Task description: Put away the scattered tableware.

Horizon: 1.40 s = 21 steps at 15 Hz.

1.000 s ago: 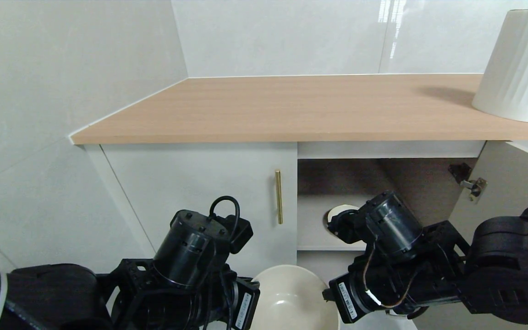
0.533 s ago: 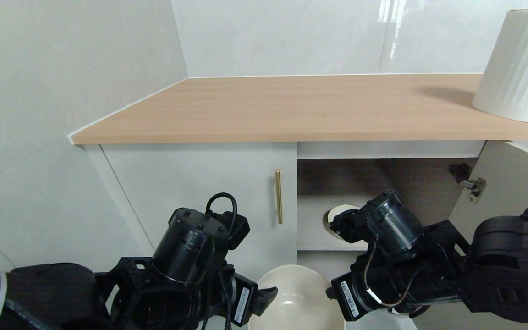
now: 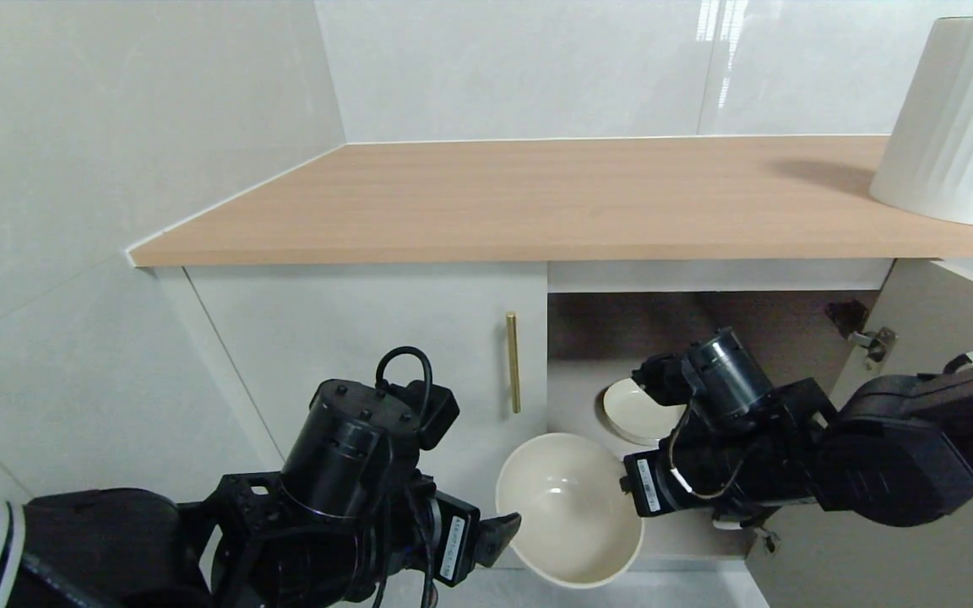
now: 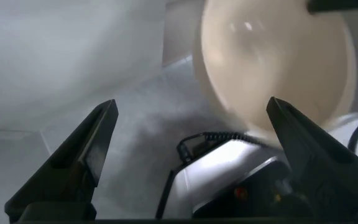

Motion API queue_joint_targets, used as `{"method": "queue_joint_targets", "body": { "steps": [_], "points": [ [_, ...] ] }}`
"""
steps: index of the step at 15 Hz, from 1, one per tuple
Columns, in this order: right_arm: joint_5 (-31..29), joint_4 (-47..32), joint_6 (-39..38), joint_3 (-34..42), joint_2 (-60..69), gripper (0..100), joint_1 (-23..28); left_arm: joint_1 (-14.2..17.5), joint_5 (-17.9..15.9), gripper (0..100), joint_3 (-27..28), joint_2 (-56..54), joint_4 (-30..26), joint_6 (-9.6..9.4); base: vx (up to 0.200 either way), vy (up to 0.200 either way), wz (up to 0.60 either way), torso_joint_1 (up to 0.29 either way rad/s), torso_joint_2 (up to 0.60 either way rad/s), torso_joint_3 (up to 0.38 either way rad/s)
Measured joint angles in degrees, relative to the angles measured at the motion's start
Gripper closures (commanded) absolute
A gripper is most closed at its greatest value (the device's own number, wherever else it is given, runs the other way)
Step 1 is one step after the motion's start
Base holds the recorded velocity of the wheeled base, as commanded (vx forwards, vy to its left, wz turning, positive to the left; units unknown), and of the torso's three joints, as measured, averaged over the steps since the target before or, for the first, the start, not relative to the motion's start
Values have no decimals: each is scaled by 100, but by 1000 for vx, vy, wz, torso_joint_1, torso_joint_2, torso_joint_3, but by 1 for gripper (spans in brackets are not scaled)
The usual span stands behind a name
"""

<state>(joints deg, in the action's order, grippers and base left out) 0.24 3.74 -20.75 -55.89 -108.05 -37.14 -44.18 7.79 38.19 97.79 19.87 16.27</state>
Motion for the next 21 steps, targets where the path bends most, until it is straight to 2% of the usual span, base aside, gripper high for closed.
{"method": "queue_joint_targets", "body": {
  "steps": [2, 5, 6, 8, 12, 14, 21],
  "points": [
    [-335, 20, -108, -223, -304, 100, 333, 0, 1, 0, 1, 0, 24, 17, 0, 0, 0, 0, 0, 0],
    [-1209, 41, -658, -667, -828, 100, 623, -2, 37, 0, -2, 2, 24, 23, 0, 0, 0, 0, 0, 0],
    [-1307, 49, -722, -800, -957, 100, 744, 2, 39, 0, -5, 2, 24, 23, 0, 0, 0, 0, 0, 0],
    [-1346, 52, -867, -987, -1108, 100, 1000, -2, 37, 0, -5, 2, 24, 23, 0, 0, 0, 0, 0, 0],
    [-1418, 79, -1146, -1226, -1208, 100, 1201, 6, 37, 0, -5, 5, 24, 23, 0, 0, 0, 0, 0, 0],
    [-1653, 93, -1335, -1373, -1268, 100, 1286, 6, 35, 0, 0, 5, 24, 23, 0, 0, 0, 0, 0, 0],
    [-1876, 101, -1449, -1746, -1576, 100, 1623, 6, 46, 0, -5, 6, 40, 23, 0, 0, 0, 0, 0, 0]
  ]
}}
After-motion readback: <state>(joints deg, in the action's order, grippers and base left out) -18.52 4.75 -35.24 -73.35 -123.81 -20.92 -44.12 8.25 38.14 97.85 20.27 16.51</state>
